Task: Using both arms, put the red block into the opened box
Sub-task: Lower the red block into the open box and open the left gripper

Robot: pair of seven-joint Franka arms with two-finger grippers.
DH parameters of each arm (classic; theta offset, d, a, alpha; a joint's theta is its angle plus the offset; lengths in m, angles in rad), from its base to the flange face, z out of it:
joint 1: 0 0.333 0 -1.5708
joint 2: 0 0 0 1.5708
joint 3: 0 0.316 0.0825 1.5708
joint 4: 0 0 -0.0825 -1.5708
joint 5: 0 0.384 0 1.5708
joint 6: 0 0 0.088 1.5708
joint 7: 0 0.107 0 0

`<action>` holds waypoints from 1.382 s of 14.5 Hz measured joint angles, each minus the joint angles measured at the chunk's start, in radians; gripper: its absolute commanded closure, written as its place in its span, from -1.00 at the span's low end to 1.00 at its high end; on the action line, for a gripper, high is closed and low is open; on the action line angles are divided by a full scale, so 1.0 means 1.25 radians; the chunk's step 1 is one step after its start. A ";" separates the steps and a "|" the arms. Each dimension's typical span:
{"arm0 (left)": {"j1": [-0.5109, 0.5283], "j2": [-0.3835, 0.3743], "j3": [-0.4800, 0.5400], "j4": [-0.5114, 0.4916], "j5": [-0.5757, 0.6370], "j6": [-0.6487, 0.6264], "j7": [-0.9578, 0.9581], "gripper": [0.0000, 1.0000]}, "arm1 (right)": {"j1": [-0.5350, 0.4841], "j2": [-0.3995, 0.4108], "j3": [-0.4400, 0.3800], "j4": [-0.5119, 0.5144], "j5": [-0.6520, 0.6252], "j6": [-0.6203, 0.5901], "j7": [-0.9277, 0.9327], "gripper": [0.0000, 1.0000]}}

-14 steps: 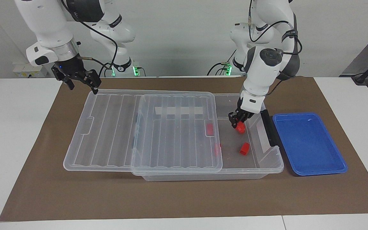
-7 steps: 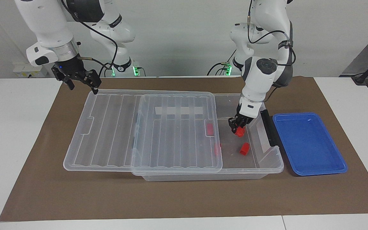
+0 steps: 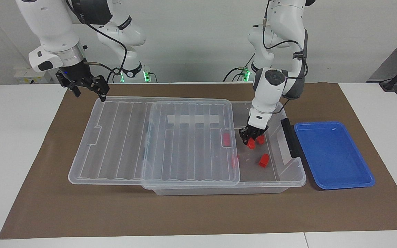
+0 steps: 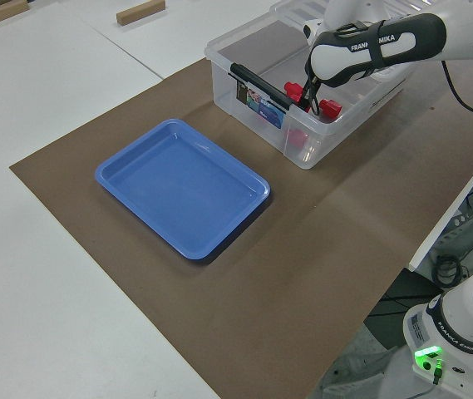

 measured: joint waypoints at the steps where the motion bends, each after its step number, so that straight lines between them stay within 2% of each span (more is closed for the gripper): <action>1: -0.002 0.004 0.000 -0.009 0.011 0.017 -0.005 1.00 | 0.000 0.000 0.000 0.000 0.000 0.000 0.000 -1.00; 6: -0.006 0.036 0.000 -0.029 0.038 0.074 -0.015 1.00 | 0.000 0.000 0.000 -0.001 0.000 0.000 0.000 -1.00; 12: -0.009 0.041 0.000 -0.030 0.061 0.078 -0.015 1.00 | 0.000 0.000 0.000 -0.003 0.000 0.000 0.000 -1.00; 16: -0.016 0.041 0.000 -0.032 0.148 0.078 -0.068 1.00 | 0.001 0.000 0.000 -0.003 0.000 0.000 0.000 -1.00; 20: -0.018 0.041 0.000 -0.033 0.182 0.078 -0.089 1.00 | -0.001 0.000 0.000 -0.003 0.000 0.002 0.000 -1.00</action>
